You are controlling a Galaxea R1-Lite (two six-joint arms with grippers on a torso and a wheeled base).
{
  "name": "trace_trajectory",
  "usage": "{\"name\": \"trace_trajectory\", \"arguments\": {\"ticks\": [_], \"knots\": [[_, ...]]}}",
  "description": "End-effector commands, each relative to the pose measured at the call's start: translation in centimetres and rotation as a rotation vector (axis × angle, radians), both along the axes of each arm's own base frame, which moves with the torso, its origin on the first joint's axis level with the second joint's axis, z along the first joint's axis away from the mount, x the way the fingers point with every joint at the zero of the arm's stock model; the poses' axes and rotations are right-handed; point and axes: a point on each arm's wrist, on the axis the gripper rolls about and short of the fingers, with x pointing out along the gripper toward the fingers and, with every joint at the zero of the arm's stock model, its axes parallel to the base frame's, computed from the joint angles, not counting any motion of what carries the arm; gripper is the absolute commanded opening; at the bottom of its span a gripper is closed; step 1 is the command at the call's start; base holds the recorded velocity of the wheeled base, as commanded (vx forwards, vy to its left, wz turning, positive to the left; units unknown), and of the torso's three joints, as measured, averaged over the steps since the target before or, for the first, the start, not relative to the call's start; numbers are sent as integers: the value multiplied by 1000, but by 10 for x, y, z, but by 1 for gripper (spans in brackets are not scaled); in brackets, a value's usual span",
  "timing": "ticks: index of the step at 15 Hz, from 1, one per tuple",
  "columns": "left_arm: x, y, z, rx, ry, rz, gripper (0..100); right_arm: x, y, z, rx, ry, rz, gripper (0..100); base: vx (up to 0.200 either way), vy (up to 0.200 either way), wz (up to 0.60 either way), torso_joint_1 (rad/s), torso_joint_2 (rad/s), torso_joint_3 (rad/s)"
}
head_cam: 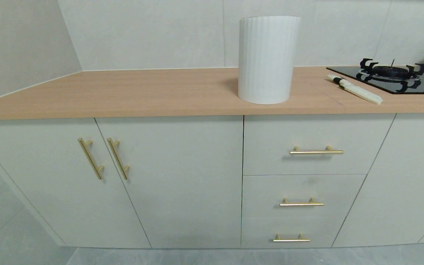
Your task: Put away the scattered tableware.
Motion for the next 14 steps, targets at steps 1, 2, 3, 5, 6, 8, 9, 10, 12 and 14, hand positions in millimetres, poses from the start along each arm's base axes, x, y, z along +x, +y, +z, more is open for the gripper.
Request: {"name": "trace_trajectory", "arguments": {"ticks": [1, 2, 3, 5, 6, 8, 9, 10, 12, 14], "knots": [[0, 0, 0, 0, 1, 0, 100, 0, 0, 0, 0, 2, 0, 100, 200, 0, 0, -2, 2, -2], [0, 0, 0, 0, 1, 0, 100, 0, 0, 0, 0, 2, -1, 100, 200, 0, 0, 7, 7, 2], [0, 0, 0, 0, 1, 0, 100, 0, 0, 0, 0, 2, 0, 100, 200, 0, 0, 2, 12, 2], [0, 0, 0, 0, 1, 0, 100, 0, 0, 0, 0, 2, 0, 100, 200, 0, 0, 0, 0, 0], [0, 0, 0, 0, 1, 0, 100, 0, 0, 0, 0, 2, 0, 100, 200, 0, 0, 7, -2, 2], [0, 0, 0, -2, 1, 0, 100, 0, 0, 0, 2, 2, 0, 100, 0, 0, 0, 0, 0, 0], [0, 0, 0, 0, 1, 0, 100, 0, 0, 0, 0, 2, 0, 100, 0, 0, 0, 0, 0, 0], [0, 0, 0, 0, 1, 0, 100, 0, 0, 0, 0, 2, 0, 100, 0, 0, 0, 0, 0, 0], [0, 0, 0, 0, 1, 0, 100, 0, 0, 0, 2, 2, 0, 100, 0, 0, 0, 0, 0, 0], [0, 0, 0, 3, 1, 0, 100, 0, 0, 0, 2, 3, 0, 100, 0, 0, 0, 0, 0, 0]]}}
